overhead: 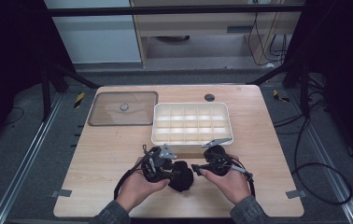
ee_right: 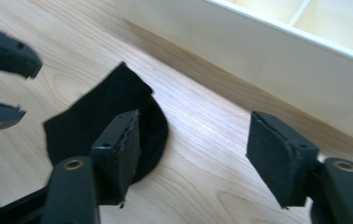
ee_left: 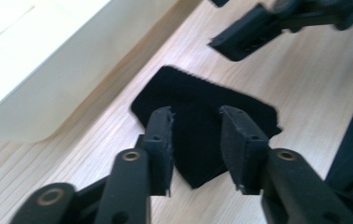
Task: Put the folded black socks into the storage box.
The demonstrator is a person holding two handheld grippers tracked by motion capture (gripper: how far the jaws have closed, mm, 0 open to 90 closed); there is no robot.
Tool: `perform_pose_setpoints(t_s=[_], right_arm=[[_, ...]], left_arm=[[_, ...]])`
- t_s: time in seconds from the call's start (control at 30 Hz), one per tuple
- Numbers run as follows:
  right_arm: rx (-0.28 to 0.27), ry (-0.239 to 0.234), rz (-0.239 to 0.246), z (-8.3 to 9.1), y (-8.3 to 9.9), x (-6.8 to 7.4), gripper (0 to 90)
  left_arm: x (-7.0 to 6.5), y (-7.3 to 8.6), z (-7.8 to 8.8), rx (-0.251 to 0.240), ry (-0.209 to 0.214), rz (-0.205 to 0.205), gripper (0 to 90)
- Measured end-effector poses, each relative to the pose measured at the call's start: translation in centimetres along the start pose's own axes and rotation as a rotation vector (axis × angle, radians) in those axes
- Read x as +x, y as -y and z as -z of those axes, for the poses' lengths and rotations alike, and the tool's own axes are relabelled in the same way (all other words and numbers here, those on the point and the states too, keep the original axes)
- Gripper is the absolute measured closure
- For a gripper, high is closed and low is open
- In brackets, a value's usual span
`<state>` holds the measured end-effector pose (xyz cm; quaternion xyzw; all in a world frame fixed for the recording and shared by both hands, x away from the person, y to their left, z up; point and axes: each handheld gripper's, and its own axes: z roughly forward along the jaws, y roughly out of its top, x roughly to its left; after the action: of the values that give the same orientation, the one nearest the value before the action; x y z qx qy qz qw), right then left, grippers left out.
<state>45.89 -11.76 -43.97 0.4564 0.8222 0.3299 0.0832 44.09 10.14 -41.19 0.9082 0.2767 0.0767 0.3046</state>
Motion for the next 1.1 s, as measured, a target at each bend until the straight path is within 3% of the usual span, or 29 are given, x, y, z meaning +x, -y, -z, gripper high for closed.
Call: perform_pose_setpoints(t_s=[0.17,0.33,0.63,0.8,0.93,1.1], right_arm=[[-0.025,-0.012,-0.008,0.1,-0.8,1.2,25.4],[-0.010,-0.013,-0.004,0.1,-1.4,2.0,23.2],[0.025,-0.015,-0.001,0.3,-2.5,3.6,15.2],[0.056,-0.007,-0.025,0.4,-2.7,3.9,20.9],[0.076,0.010,-0.045,0.2,-3.0,4.1,23.8],[0.108,0.025,-0.035,-0.6,-3.0,4.3,24.3]], left_arm=[[1.2,1.1,0.8,0.004,-0.044,0.026,52.2],[2.4,2.4,1.1,0.012,-0.071,0.051,44.4],[5.2,5.8,1.6,0.034,-0.132,0.134,14.0],[6.8,7.5,2.0,0.004,-0.155,0.189,10.4],[7.7,8.6,2.3,-0.005,-0.186,0.206,10.1],[8.3,9.5,2.7,-0.013,-0.183,0.235,9.4]])
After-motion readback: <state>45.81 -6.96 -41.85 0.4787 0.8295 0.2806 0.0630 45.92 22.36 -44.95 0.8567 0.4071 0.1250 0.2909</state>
